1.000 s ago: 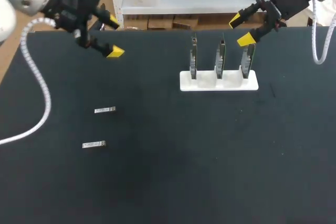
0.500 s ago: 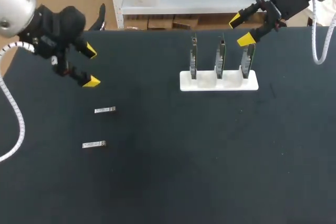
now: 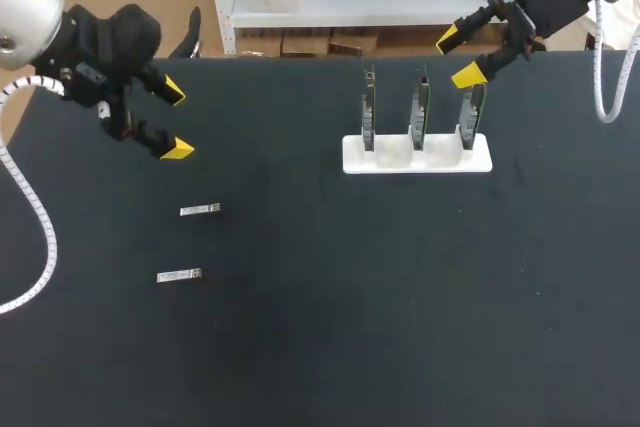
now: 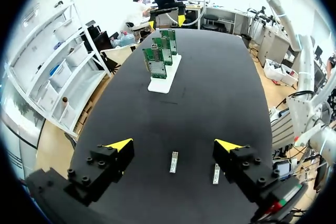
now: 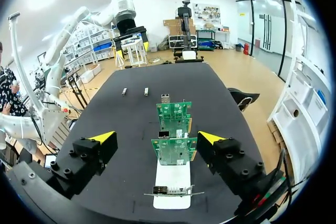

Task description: Pick up the optical module with the left hand, and insert it into the network port with the right hand.

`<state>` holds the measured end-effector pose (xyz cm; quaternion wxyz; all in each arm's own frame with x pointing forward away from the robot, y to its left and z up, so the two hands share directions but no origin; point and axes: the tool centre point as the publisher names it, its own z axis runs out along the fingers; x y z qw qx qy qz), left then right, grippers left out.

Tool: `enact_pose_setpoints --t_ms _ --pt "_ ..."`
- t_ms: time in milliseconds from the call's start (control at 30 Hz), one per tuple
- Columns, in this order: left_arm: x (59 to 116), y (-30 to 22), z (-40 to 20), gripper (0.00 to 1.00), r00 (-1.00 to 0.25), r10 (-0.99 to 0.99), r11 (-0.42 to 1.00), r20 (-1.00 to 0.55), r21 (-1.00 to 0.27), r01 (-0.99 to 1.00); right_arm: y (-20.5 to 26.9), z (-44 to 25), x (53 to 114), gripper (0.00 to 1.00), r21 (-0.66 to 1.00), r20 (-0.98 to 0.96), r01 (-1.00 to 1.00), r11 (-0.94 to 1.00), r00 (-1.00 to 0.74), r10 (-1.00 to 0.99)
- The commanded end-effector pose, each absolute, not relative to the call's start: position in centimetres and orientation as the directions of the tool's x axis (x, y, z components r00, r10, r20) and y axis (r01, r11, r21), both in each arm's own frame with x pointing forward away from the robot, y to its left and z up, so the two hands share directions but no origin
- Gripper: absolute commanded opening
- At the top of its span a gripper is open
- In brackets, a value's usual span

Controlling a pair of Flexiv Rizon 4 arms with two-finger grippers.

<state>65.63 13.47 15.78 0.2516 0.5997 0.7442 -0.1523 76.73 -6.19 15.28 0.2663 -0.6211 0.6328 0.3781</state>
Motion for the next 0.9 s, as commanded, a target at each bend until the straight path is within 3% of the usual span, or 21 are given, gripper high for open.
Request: enact_pose_setpoints --t_ms 33,200,333,400,633,900 --pt "65.4 13.6 15.8 1.00 -0.151 0.814 0.234 -0.562 0.079 0.969 -6.2 15.2 76.9 1.00 0.149 -0.807 -0.987 -0.060 -0.087 -0.584" --pt "65.8 13.5 14.1 1.00 -0.155 0.863 0.217 -0.481 0.077 0.973 -6.2 15.2 76.9 1.00 0.149 -0.807 -0.987 -0.060 -0.087 -0.584" --pt "65.1 14.1 11.8 1.00 -0.182 0.934 0.231 -0.306 0.130 0.964 -6.2 15.2 76.9 1.00 0.149 -0.807 -0.987 -0.060 -0.087 -0.584" --pt "64.8 14.7 10.8 1.00 -0.200 0.930 0.247 -0.307 0.123 0.961 -6.2 15.2 76.9 1.00 0.149 -0.807 -0.987 -0.060 -0.087 -0.584" --pt "63.7 15.4 7.8 1.00 -0.199 0.975 0.217 -0.100 0.233 0.948 -6.2 15.2 76.9 1.00 0.149 -0.807 -0.987 -0.060 -0.087 -0.584" --pt "64.1 15.9 5.7 1.00 -0.234 0.972 0.226 0.024 0.171 0.959 -6.2 15.2 76.9 1.00 0.149 -0.807 -0.987 -0.060 -0.087 -0.584"
